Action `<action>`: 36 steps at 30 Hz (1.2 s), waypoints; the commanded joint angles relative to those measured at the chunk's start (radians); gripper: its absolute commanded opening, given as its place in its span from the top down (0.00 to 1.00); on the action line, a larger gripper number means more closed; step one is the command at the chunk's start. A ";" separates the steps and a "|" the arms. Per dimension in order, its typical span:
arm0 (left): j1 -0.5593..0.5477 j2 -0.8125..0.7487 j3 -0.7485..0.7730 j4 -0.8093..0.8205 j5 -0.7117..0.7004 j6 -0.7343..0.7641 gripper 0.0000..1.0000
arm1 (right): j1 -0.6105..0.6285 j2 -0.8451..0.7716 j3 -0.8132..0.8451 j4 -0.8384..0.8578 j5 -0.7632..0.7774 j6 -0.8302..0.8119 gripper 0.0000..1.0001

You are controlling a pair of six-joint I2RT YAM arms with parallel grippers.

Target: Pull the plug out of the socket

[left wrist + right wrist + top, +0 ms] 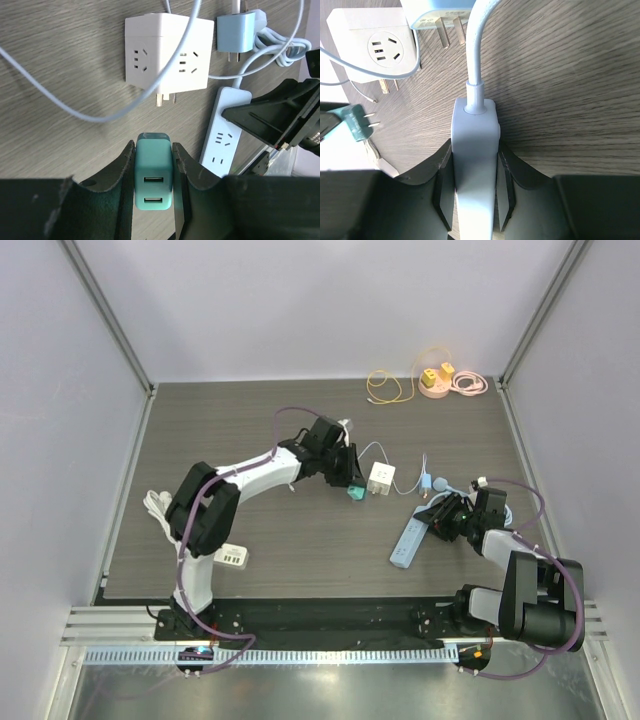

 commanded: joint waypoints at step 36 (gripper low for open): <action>0.067 0.013 0.044 -0.038 0.000 0.070 0.43 | -0.004 0.015 0.004 -0.031 0.103 -0.052 0.99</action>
